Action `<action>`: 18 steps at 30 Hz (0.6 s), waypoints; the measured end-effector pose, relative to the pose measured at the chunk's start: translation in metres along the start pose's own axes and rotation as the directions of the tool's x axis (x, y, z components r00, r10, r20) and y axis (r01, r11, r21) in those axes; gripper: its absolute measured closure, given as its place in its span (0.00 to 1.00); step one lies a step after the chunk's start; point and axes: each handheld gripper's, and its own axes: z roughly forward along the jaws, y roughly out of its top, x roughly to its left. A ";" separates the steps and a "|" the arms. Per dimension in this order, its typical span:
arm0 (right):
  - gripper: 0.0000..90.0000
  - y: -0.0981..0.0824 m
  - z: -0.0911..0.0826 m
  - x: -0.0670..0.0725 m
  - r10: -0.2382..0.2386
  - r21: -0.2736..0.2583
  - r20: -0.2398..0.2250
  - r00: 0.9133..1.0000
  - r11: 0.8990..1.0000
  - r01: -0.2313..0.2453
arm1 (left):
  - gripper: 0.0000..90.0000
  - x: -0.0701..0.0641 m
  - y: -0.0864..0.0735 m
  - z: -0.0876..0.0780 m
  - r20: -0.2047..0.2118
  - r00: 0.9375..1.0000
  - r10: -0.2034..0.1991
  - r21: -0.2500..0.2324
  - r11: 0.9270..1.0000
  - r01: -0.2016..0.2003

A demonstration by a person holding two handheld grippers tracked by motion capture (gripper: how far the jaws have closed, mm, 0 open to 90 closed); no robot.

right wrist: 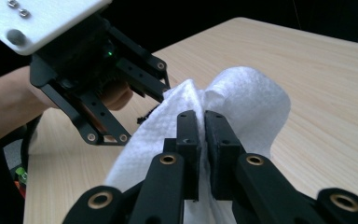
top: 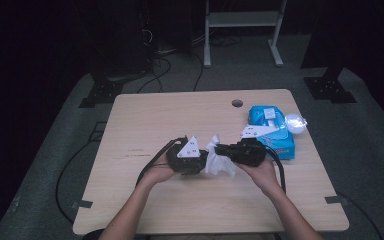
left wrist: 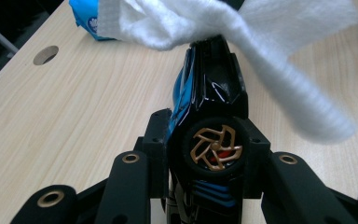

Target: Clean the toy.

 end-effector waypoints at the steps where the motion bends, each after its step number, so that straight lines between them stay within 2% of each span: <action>1: 0.93 0.000 0.000 0.000 -0.003 0.000 0.003 1.000 1.000 0.003 | 0.70 0.000 0.000 0.000 -0.002 1.000 -0.001 0.000 1.000 0.001; 5: 0.93 -0.005 0.000 -0.006 0.016 0.008 0.012 1.000 1.000 -0.016 | 0.70 0.002 -0.001 -0.003 0.008 1.000 -0.016 -0.019 1.000 0.017; 7: 0.93 -0.008 0.001 -0.009 0.030 0.015 0.014 0.999 0.999 -0.030 | 0.70 0.002 -0.001 -0.002 0.006 1.000 -0.014 -0.012 1.000 0.014; 10: 0.93 -0.005 0.000 -0.005 0.018 0.008 0.012 1.000 1.000 -0.018 | 0.70 0.001 -0.001 0.000 0.010 1.000 -0.016 -0.012 1.000 0.016; 13: 0.93 0.000 -0.001 -0.001 0.013 -0.013 -0.016 1.000 1.000 -0.013 | 0.70 0.000 0.000 0.000 0.008 1.000 -0.017 -0.016 1.000 0.017; 15: 0.93 0.001 -0.001 0.001 -0.001 -0.016 -0.009 1.000 1.000 0.000 | 0.70 0.000 0.001 -0.001 0.010 1.000 -0.016 -0.020 1.000 0.016; 18: 0.93 -0.002 -0.002 -0.004 0.016 -0.015 -0.001 1.000 1.000 -0.016 | 0.71 0.000 0.001 -0.004 0.009 1.000 -0.021 -0.032 0.999 0.021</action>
